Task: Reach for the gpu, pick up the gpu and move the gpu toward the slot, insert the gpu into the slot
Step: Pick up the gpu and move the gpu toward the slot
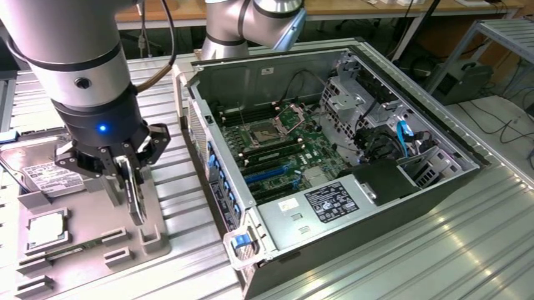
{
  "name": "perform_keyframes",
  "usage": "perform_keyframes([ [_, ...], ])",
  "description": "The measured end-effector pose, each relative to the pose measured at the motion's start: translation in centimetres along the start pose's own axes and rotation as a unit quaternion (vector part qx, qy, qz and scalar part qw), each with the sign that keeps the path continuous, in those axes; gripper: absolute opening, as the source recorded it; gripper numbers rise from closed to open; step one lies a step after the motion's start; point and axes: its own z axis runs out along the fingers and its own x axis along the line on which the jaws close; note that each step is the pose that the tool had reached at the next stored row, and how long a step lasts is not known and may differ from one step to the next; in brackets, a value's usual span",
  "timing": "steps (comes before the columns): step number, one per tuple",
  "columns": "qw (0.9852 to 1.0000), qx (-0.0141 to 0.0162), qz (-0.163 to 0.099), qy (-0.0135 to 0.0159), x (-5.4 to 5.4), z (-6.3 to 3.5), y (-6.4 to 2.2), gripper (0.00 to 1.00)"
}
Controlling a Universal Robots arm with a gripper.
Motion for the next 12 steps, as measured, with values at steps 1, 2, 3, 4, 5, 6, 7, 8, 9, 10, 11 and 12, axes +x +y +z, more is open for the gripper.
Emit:
perform_keyframes([
  [1,1.0,0.0,0.0,0.0,0.0,-0.07,0.0,0.27],
  [2,1.0,0.0,0.0,0.0,0.0,-0.14,0.0,0.27],
  [3,1.0,0.0,0.0,0.0,0.0,-0.2,0.0,0.27],
  [4,1.0,0.0,0.0,0.0,0.0,-0.27,0.01,0.27],
  [5,1.0,0.0,0.0,0.0001,0.0,-0.34,0.01,0.27],
  [6,1.0,0.0,0.0,0.0,0.0,-0.42,0.01,0.27],
  [7,1.0,0.0001,0.0,0.0,-0.01,-0.49,0.01,0.27],
  [8,1.0,0.0,0.0,0.0,-0.01,-0.57,0.01,0.27],
  [9,1.0,0.0,0.0,0.0,-0.01,-0.64,0.01,0.27],
  [10,1.0,0.0,0.0,0.0,-0.01,-0.72,0.02,0.27],
  [11,1.0,0.0,0.0,0.0,-0.01,-0.78,0.02,0.27],
  [12,1.0,0.0,0.0,0.0,-0.01,-0.85,0.02,0.27],
])
